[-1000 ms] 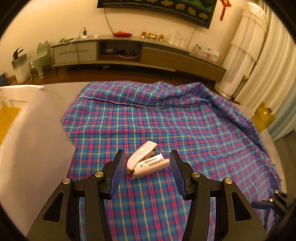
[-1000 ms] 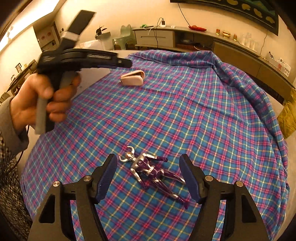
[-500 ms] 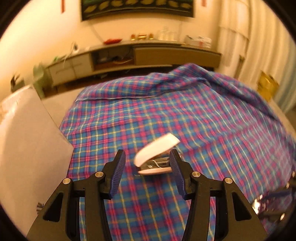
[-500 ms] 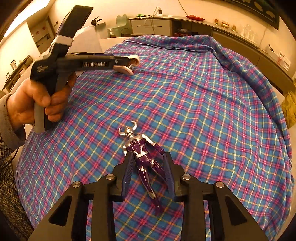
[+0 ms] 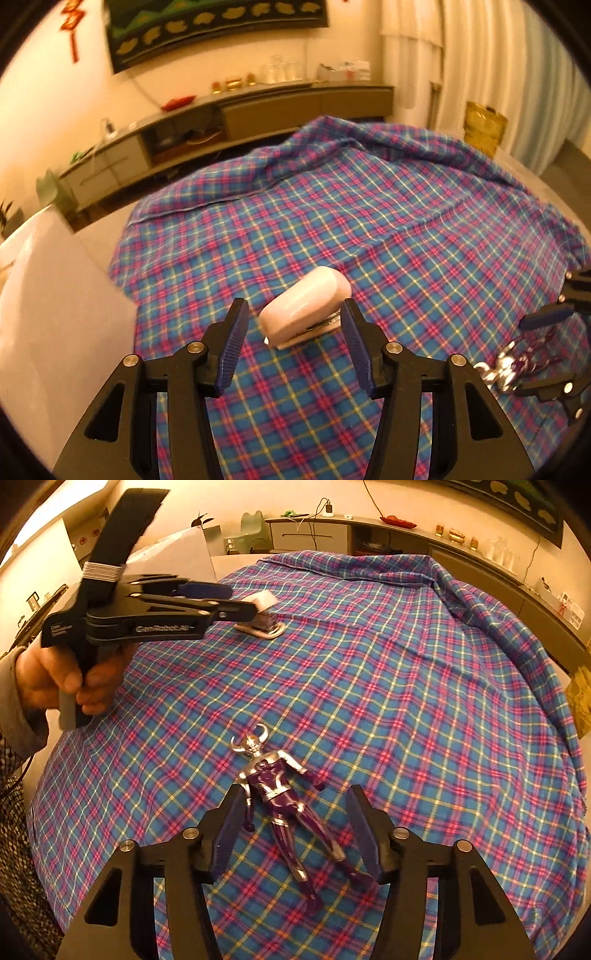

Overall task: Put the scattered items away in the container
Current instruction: 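Grasp the white stapler with the left tool while the right tool grasps the purple action figure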

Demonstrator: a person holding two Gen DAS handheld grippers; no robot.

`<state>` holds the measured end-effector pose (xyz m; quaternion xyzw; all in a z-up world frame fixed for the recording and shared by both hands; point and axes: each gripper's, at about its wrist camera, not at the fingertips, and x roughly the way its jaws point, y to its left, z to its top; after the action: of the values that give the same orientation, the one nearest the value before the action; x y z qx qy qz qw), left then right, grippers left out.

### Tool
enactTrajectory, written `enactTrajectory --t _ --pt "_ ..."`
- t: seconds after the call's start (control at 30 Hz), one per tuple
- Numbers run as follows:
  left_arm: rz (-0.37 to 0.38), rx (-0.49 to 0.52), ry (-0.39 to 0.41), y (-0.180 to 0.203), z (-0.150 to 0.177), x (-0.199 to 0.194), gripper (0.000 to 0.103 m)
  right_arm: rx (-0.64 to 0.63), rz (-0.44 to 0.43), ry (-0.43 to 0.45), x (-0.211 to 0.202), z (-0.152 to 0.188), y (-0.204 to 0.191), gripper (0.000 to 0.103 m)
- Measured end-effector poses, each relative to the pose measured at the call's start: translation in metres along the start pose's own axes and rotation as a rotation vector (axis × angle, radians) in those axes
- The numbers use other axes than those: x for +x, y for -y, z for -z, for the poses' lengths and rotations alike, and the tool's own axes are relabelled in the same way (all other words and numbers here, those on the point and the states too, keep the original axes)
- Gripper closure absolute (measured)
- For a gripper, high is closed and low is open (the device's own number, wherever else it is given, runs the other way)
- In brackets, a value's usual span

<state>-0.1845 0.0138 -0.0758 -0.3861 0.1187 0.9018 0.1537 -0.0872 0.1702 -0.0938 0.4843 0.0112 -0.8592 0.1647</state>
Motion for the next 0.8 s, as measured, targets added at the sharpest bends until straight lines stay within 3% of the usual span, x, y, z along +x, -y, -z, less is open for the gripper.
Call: enactTrajectory --t 0.03,0.1,0.13,0.17,0.23,0.33,0.43,0.57,0.67,0.8 --pt "-0.001 0.019 -0.006 0.002 0.000 0.005 0.048 -0.003 0.003 -0.001 0.000 0.000 -0.001 0.045" --pt "-0.008 0.018 -0.023 0.004 -0.001 0.013 0.048 0.003 -0.001 -0.006 -0.001 0.000 -0.002 0.056" --pt "0.016 -0.013 -0.048 0.003 -0.003 0.016 0.050 0.015 -0.007 -0.008 -0.002 0.000 -0.001 0.060" --pt "0.069 -0.060 -0.081 0.000 -0.004 0.019 0.051 0.033 -0.011 -0.008 -0.004 -0.001 0.001 0.070" --pt "0.141 -0.104 -0.121 0.003 -0.007 0.019 0.051 0.055 -0.023 -0.007 -0.006 -0.004 0.005 0.072" --pt "0.123 -0.021 -0.068 0.018 -0.013 0.004 0.050 0.072 -0.041 -0.008 -0.006 -0.005 0.006 0.073" --pt "0.099 -0.007 -0.016 0.019 -0.017 -0.002 0.050 0.055 -0.038 0.006 -0.006 -0.003 0.001 0.072" --pt "0.074 -0.045 -0.050 0.013 -0.016 0.015 0.050 0.023 -0.013 0.019 -0.003 0.001 -0.005 0.069" --pt "0.085 -0.058 -0.098 0.014 -0.012 0.026 0.076 0.037 -0.013 0.007 -0.003 -0.001 -0.004 0.077" --pt "0.093 -0.044 -0.081 0.022 -0.012 0.017 0.076 0.048 -0.020 0.007 -0.007 -0.006 -0.009 0.077"
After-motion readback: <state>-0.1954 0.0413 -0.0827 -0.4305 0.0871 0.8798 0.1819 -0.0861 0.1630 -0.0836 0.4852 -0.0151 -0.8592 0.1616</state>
